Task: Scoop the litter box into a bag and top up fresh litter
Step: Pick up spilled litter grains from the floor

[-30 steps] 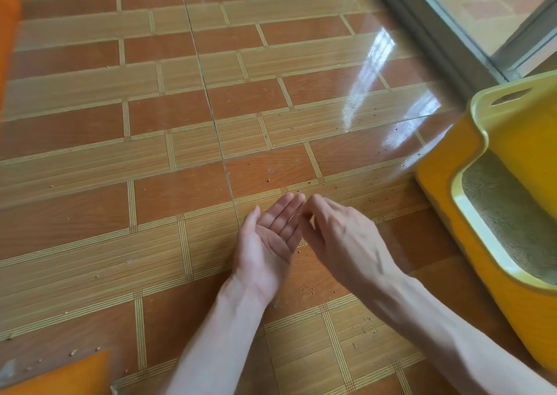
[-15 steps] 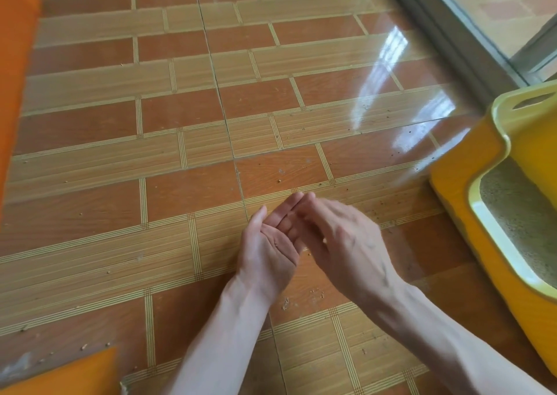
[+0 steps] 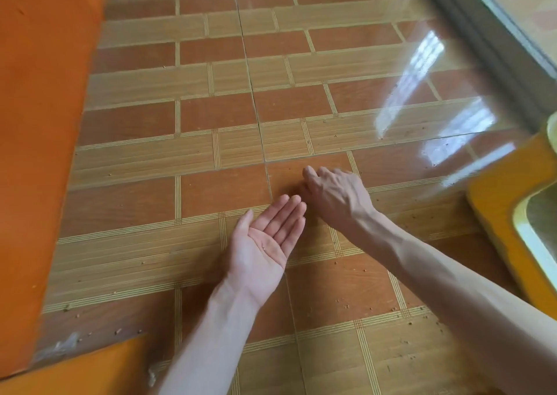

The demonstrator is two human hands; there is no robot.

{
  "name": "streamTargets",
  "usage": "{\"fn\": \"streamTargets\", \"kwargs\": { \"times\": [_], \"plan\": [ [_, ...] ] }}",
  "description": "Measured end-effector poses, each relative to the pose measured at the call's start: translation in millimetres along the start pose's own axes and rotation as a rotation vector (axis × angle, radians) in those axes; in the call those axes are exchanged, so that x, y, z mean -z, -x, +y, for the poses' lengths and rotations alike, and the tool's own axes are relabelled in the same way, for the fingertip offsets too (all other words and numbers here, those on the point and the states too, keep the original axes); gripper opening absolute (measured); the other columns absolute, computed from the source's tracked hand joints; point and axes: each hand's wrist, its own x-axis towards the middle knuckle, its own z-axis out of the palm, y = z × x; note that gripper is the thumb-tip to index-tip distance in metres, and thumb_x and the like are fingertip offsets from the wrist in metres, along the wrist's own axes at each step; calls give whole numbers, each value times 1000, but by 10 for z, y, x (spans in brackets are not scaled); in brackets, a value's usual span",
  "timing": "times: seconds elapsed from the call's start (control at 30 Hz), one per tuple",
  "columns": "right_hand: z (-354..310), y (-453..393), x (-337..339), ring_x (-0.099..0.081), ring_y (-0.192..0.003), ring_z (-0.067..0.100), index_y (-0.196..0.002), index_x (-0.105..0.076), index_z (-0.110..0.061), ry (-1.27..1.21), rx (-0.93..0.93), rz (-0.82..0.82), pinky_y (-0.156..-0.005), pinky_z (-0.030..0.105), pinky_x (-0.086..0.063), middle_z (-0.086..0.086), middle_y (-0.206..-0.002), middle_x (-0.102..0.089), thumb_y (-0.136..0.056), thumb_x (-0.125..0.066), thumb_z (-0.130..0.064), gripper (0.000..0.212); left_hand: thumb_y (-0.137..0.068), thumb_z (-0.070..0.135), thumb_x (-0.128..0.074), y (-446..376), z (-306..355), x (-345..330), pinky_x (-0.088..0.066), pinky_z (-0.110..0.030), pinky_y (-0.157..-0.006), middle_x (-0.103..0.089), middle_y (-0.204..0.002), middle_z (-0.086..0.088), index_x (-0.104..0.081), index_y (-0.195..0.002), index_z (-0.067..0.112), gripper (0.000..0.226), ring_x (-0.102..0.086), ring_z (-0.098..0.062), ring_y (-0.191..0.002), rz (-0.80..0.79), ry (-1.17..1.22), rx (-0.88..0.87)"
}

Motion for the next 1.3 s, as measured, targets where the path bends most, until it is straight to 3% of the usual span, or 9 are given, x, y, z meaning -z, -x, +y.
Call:
{"fn": "streamTargets", "kwargs": {
  "times": [0.13,0.27,0.43,0.57,0.7,0.93,1.03,1.17,1.3],
  "plan": [
    [-36,-88,4,-64,-76,29,-110,-44,-13,39,-8,-84,-66,36,-34,3,-77,-53,-106,-28,-11,17,-110,36,-28,17,34,13,-55,-43,-100,-69,-129,-23,-68,-123,-6,59,-69,-34,-118,21,-2,-14],
    [16,-9,48,-51,-60,29,-92,-38,-13,-116,-79,-63,-55,35,-33,1,-68,-47,-104,-28,-9,16,-110,37,-28,6,14,-3,-56,-41,-102,-70,-128,-23,-63,-127,-5,57,-69,-33,-119,59,-9,-33],
    [-86,467,220,-45,-54,20,-90,-38,-17,-330,-41,165,-45,30,-28,-4,-73,-51,-107,-39,-30,22,-110,39,-30,-37,-100,-45,-54,-40,-101,-71,-126,-22,-65,-125,-2,56,-70,-31,-117,119,3,-44],
    [-340,867,291,-50,-52,18,-93,-48,-17,-414,48,203,-44,31,-39,-8,-73,-53,-106,-42,-32,21,-110,39,-27,-73,-174,-71,-53,-38,-105,-70,-128,-20,-63,-129,-2,58,-71,-29,-117,96,5,-14],
    [-466,1005,212,-53,-56,17,-85,-49,-18,-338,80,213,-54,25,-30,-5,-73,-59,-103,-49,-31,23,-110,40,-26,-100,-263,-117,-48,-42,-106,-70,-129,-21,-61,-130,-4,60,-71,-31,-115,58,35,19],
    [-379,990,322,-49,-55,16,-84,-47,-18,-446,40,268,-49,26,-32,-8,-73,-55,-105,-48,-34,26,-111,40,-25,-108,-268,-128,-52,-38,-101,-70,-129,-20,-64,-126,-2,59,-71,-29,-115,33,12,48],
    [-177,947,344,-42,-53,12,-84,-44,-19,-507,-96,359,-47,25,-33,-12,-69,-49,-106,-47,-33,26,-110,37,-30,-89,-265,-120,-59,-36,-96,-71,-126,-21,-67,-122,-2,56,-73,-29,-112,43,-1,44],
    [240,719,109,-45,-54,16,-91,-47,-18,-281,-289,231,-44,25,-24,-5,-75,-57,-108,-38,-40,29,-111,35,-31,-57,-265,-105,-57,-40,-98,-69,-128,-25,-64,-126,-6,55,-70,-36,-117,49,18,23],
    [479,529,-102,-54,-54,22,-92,-36,-19,-135,-274,87,-45,29,-37,1,-78,-59,-108,-31,-43,29,-111,34,-30,-55,-236,-87,-56,-41,-98,-68,-128,-25,-62,-127,-8,55,-69,-37,-118,57,33,23]
  ]
}}
